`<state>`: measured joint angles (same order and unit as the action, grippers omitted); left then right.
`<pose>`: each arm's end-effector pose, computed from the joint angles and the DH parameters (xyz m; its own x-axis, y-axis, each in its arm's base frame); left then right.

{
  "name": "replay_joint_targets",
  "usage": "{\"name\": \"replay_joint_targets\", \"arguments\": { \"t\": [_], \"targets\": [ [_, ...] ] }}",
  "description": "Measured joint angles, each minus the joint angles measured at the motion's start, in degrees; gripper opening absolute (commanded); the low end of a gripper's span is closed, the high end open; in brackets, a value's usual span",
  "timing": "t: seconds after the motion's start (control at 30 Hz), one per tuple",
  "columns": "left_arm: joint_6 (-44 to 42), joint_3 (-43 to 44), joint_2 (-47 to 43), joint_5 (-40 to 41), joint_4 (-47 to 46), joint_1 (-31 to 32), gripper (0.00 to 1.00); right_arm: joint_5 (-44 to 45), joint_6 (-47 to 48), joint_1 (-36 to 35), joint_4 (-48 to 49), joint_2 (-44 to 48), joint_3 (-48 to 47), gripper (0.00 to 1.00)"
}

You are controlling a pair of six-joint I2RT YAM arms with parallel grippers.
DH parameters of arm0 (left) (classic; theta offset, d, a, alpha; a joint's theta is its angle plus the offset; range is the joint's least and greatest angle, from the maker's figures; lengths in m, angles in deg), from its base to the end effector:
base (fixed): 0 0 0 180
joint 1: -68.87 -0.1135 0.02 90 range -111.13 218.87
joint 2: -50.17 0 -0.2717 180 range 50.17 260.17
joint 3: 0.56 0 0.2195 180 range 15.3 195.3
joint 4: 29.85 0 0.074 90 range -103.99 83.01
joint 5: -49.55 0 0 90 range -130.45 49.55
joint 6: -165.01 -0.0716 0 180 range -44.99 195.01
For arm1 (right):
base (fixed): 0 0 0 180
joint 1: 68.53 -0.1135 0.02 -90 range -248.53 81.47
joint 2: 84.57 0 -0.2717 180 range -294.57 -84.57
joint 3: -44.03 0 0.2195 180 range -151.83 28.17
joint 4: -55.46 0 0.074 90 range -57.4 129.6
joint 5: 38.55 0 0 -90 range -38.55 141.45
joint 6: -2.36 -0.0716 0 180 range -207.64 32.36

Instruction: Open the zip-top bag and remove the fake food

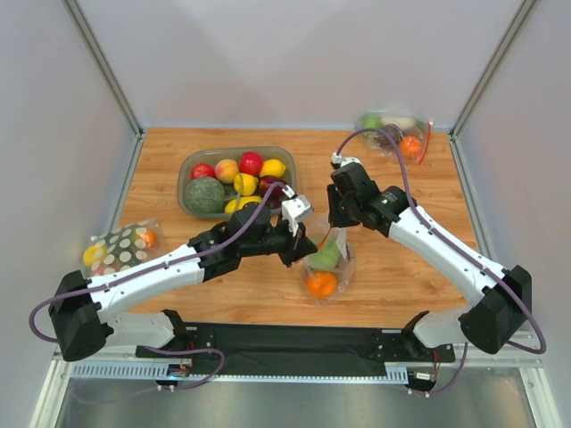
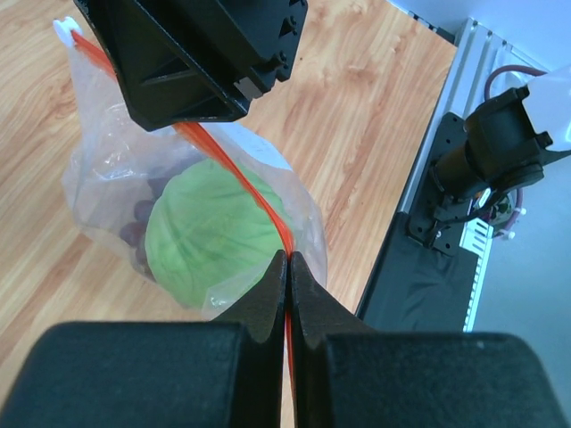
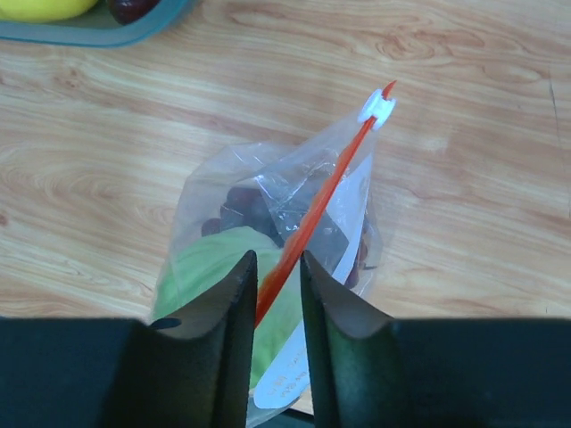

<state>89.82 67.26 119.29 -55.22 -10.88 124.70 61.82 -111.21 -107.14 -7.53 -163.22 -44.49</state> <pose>0.1405 -0.2394 0.3128 -0.4270 0.1889 -0.8843 0.8536 0.4070 -0.3252 0.2186 0.1581 0.3020 -0.7846 -0.1232 -0.6076 -0.2353 0.9659 0.1080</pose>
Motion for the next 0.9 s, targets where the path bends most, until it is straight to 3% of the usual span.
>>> {"name": "replay_joint_targets", "arguments": {
  "t": [0.1, 0.2, 0.33, 0.37, 0.4, 0.5, 0.7, 0.9],
  "targets": [
    [-0.4, 0.0, 1.0, 0.3, -0.2, 0.6, 0.03, 0.1, 0.2, 0.0, -0.4, 0.0, 1.2, 0.15],
    [-1.2, 0.0, 1.4, 0.3, -0.3, 0.7, 0.20, 0.0, 0.5, 0.0, -0.4, 0.0, 2.0, 0.00],
    [-1.7, 0.0, 1.4, 0.3, -1.6, 0.8, 0.42, -0.3, 0.9, 0.0, -0.2, 0.0, 3.7, 0.00],
    [-1.8, 0.0, 1.4, 0.4, -1.7, 0.8, 0.50, -0.6, 1.2, 0.0, 0.0, 0.0, 3.9, 0.00],
    [-2.0, 0.0, 1.4, 0.6, -1.7, 0.8, 0.65, -1.0, 1.6, 0.0, 0.2, 0.1, 4.2, 0.00],
    [-2.4, 0.0, 1.0, 2.1, -1.6, 0.8, 0.79, -2.9, 3.1, 0.1, 0.9, 1.3, 4.5, 0.00],
    [-3.5, -0.5, -3.0, 3.0, -1.7, -2.2, 0.84, -14.4, 9.4, 1.7, 4.8, 8.8, 5.2, 0.00],
    [-4.3, -2.6, -9.2, 1.3, -1.7, -11.6, 0.85, -30.2, 16.5, 5.0, 6.1, 13.0, 5.2, 0.00]
  ]
}}
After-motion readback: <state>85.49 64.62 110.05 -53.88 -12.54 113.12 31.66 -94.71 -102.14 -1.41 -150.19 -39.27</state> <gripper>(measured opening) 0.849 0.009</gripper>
